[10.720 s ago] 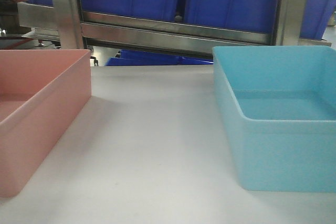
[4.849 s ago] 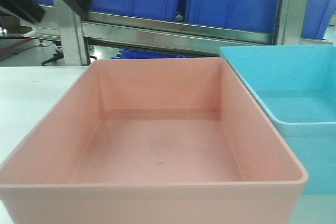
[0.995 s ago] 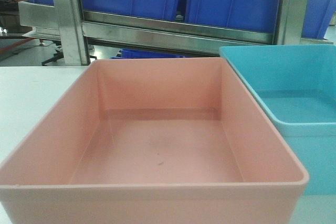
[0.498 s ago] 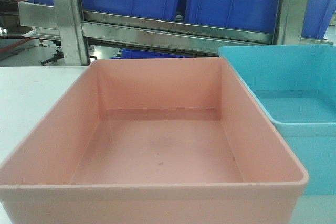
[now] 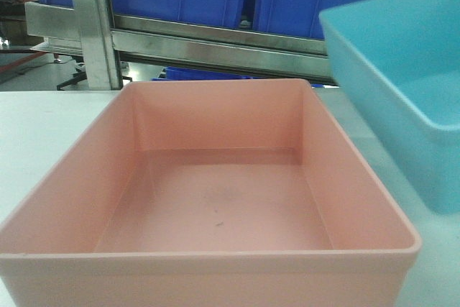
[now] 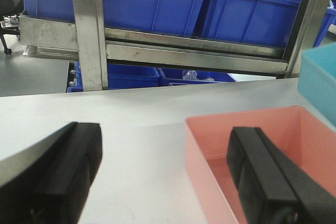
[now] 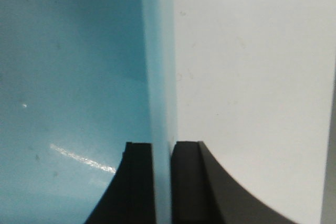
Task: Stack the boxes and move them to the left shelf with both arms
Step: 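Lift the blue bin with the right gripper over the pink bin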
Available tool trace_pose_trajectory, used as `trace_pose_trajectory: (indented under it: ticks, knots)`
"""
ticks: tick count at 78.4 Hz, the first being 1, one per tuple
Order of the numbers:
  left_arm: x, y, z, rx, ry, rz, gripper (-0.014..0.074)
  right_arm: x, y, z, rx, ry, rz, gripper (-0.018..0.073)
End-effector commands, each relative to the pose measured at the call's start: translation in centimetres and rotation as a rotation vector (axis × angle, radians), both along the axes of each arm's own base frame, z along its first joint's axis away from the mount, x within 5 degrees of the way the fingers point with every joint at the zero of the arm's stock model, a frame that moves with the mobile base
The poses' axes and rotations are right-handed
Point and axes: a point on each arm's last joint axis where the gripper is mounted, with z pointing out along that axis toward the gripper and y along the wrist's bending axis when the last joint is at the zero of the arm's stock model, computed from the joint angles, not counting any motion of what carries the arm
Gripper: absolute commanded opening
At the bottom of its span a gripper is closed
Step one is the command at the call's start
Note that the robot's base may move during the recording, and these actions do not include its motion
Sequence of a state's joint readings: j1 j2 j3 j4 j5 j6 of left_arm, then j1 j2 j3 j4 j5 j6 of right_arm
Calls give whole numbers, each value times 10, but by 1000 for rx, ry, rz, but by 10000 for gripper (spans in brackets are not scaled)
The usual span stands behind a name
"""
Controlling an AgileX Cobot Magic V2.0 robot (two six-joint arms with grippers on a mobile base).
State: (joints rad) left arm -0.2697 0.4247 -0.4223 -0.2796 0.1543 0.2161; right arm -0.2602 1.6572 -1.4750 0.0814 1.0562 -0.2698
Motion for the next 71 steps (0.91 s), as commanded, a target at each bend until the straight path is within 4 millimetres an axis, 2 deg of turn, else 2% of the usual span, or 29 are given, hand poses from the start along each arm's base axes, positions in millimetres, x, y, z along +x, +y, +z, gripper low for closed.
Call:
trace_pose_trajectory:
  ticks: [1, 13, 32, 56, 71]
  knots:
    - [0, 2, 16, -33, -92, 24, 405, -15, 6, 55, 24, -191, -28, 58]
    - [0, 2, 16, -33, -92, 24, 405, -33, 21, 85, 144, -265, -55, 55]
    - [0, 2, 16, -33, -92, 24, 405, -55, 54, 106, 265, -275, -96, 55]
    - [0, 2, 16, -33, -92, 24, 405, -61, 131, 102, 383, -154, -60, 55]
    - [0, 2, 16, -33, -92, 24, 405, -63, 184, 87, 390, -73, 29, 55]
